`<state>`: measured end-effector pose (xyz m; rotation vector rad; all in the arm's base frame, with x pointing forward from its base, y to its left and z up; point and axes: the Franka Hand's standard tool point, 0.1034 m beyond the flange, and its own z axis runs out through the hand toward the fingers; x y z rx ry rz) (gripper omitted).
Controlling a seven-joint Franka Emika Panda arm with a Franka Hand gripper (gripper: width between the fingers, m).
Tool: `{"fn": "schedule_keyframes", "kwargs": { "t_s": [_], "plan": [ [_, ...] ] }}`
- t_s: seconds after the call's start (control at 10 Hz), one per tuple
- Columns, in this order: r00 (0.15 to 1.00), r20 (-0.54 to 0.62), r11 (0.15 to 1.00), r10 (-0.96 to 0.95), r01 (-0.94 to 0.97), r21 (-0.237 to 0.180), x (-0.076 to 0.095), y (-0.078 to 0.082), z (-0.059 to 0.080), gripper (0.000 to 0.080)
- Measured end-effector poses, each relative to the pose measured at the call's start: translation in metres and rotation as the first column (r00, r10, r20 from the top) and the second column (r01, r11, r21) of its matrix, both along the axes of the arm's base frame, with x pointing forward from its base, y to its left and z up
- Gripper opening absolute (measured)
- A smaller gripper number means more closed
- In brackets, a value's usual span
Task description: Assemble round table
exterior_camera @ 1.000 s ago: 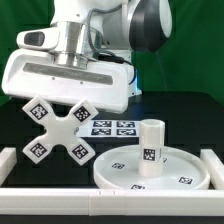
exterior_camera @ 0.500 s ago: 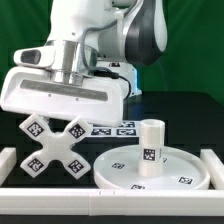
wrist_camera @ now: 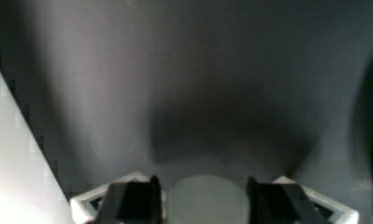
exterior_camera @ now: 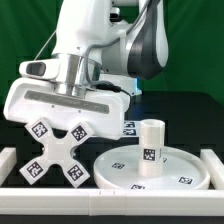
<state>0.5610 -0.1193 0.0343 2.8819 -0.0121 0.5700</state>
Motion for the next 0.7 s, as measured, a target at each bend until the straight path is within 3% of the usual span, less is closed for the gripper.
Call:
{"fn": "schedule_keyframes", "kwargs": {
  "t_s": [0.1, 0.3, 0.4, 0.5, 0.7],
  "plan": [
    [1.0, 0.0, 1.0, 0.0, 0.0, 0.0, 0.0002, -0.0003, 0.0002, 0.0225],
    [1.0, 0.0, 1.0, 0.0, 0.0, 0.0, 0.0001, -0.0003, 0.0001, 0.0466],
    [1.0, 0.0, 1.0, 0.0, 0.0, 0.0, 0.0001, -0.0003, 0.0, 0.0466],
    [1.0, 0.0, 1.0, 0.0, 0.0, 0.0, 0.0001, -0.0003, 0.0, 0.0606],
    [1.0, -0.015, 1.0, 0.002, -0.002, 0.006, -0.0017, -0.0019, 0.0005, 0.064]
  ]
}}
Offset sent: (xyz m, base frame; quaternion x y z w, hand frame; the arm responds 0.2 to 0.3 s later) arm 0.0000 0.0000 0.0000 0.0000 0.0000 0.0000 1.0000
